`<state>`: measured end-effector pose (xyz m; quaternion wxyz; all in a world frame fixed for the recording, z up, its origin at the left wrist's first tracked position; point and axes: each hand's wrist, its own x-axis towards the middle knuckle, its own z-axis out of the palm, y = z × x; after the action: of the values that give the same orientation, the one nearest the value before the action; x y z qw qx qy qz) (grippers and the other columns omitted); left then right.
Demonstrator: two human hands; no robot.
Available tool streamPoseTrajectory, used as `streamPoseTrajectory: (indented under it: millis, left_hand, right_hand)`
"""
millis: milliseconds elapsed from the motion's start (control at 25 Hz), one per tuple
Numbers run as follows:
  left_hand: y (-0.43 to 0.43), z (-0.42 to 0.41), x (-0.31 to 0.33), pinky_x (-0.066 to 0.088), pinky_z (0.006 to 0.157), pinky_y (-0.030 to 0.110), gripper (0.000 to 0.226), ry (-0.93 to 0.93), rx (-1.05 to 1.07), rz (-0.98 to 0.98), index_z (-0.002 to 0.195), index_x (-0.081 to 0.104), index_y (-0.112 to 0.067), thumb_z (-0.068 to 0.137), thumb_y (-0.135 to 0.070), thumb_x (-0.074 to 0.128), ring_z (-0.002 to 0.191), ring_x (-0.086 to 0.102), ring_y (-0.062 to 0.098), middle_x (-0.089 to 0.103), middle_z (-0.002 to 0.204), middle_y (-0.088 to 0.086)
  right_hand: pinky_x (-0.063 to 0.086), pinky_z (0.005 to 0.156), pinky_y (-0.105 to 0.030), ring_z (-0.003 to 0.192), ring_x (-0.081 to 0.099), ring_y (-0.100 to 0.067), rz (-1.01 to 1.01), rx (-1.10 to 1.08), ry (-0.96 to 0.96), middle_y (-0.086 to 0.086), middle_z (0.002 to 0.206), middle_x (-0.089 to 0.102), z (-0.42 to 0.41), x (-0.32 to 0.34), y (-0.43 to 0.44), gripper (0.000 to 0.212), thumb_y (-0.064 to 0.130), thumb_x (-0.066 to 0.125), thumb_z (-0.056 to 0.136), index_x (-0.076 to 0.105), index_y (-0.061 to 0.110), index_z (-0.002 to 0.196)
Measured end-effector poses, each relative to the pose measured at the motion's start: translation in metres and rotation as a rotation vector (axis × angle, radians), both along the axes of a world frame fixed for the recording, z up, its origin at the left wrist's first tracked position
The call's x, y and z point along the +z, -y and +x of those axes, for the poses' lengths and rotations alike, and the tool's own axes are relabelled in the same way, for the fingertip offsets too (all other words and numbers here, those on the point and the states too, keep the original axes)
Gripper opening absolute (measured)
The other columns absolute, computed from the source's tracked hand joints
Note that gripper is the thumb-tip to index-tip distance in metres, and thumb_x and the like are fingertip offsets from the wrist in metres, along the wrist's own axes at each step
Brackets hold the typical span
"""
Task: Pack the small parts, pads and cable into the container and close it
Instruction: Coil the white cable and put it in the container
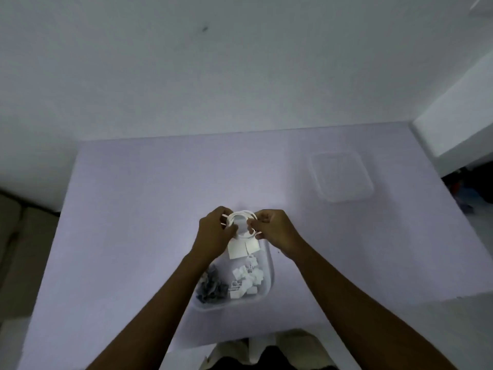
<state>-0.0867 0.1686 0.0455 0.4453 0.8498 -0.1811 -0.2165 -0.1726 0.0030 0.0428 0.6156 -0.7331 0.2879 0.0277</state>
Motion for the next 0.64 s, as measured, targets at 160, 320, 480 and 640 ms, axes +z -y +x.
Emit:
streamPoseTrajectory:
  millis: [160,320,480,640]
  left_hand:
    - [-0.031,-0.029,-0.078,0.048,0.074,0.018,0.021,-0.09,0.02,0.187,0.097,0.07,-0.009,0.077,-0.009,0.075,0.085,0.065,0.021,0.072,0.092,0.005]
    - [-0.05,-0.032,-0.121,0.049,0.076,0.033,0.019,-0.115,0.052,0.346,0.1,0.069,-0.006,0.082,-0.012,0.069,0.092,0.066,0.026,0.072,0.098,0.009]
    - [-0.044,-0.031,-0.133,0.044,0.086,0.027,0.032,-0.049,-0.015,0.435,0.117,0.065,-0.004,0.088,-0.019,0.066,0.113,0.062,0.027,0.066,0.121,0.014]
    - [-0.048,-0.03,-0.132,0.043,0.094,0.025,0.04,0.008,-0.006,0.516,0.122,0.062,-0.006,0.089,-0.027,0.066,0.115,0.06,0.025,0.064,0.124,0.013]
  right_hand:
    - [0.042,0.056,-0.023,0.058,0.056,-0.015,-0.331,0.205,-0.207,-0.004,0.064,0.061,-0.004,-0.078,-0.04,0.025,0.02,0.073,0.086,0.062,0.003,0.072]
    - [0.03,0.051,-0.026,0.055,0.044,-0.013,-0.357,0.29,-0.243,0.0,0.059,0.049,0.001,-0.117,-0.072,0.03,0.018,0.072,0.088,0.052,0.009,0.067]
    - [0.037,0.058,-0.029,0.069,0.062,-0.021,-0.437,0.323,-0.307,-0.01,0.077,0.069,0.004,-0.148,-0.077,0.02,0.022,0.07,0.088,0.067,0.004,0.079]
    - [0.044,0.058,-0.032,0.073,0.063,-0.023,-0.451,0.367,-0.278,-0.009,0.08,0.067,0.001,-0.147,-0.08,0.02,0.023,0.071,0.089,0.065,0.006,0.082]
